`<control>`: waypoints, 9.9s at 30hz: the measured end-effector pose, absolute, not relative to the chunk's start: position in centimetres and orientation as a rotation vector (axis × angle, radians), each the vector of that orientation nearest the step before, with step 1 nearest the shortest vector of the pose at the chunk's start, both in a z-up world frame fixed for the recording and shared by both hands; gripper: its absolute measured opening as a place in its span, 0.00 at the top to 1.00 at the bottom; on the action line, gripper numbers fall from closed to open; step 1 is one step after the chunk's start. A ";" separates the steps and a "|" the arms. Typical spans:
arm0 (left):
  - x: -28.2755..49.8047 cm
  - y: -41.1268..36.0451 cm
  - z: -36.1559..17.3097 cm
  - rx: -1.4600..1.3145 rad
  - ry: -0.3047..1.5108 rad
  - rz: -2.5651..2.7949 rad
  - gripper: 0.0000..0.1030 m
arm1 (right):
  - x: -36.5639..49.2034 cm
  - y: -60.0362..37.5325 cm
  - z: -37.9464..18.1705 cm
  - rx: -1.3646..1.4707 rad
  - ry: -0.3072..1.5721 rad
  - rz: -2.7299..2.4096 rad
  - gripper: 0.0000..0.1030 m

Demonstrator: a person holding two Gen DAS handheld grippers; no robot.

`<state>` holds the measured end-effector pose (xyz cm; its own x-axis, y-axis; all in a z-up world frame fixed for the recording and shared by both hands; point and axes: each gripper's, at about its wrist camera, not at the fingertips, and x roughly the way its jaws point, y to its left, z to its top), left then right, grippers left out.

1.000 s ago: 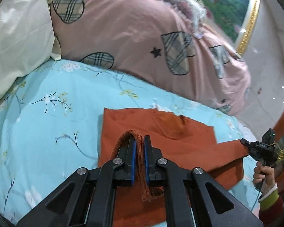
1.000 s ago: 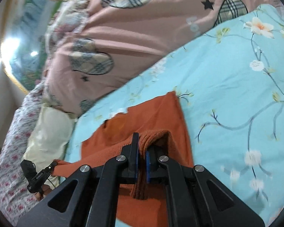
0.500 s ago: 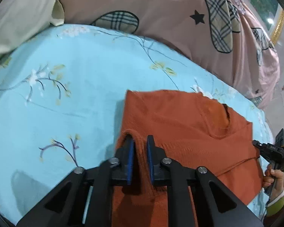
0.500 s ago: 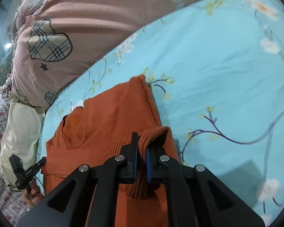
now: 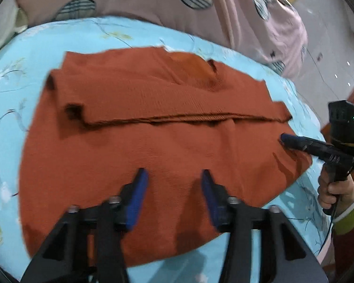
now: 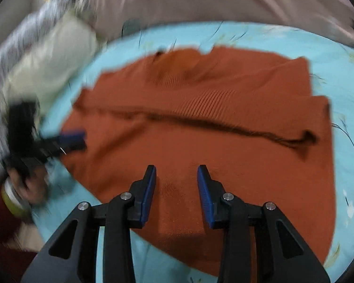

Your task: Fold small clothes

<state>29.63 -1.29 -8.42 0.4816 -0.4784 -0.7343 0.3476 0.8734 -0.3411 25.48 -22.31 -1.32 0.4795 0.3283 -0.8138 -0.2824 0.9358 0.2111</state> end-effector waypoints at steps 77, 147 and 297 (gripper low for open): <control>25.7 -10.4 -2.1 -0.113 0.716 -0.286 0.91 | 20.6 -30.4 0.7 0.698 0.851 0.266 0.56; 30.5 -12.2 -5.8 -0.255 0.965 -0.538 0.22 | 26.2 -37.5 -1.9 0.508 0.986 0.209 0.25; 2.8 6.7 -4.5 0.075 0.939 -0.076 0.05 | -1.2 -11.8 0.4 0.120 0.912 0.212 0.15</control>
<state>2.84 6.66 -4.50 0.5882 -0.0323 -0.8081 0.0976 0.9947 0.0313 -1.17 -11.81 0.42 0.5931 0.2326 -0.7708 -0.1312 0.9725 0.1925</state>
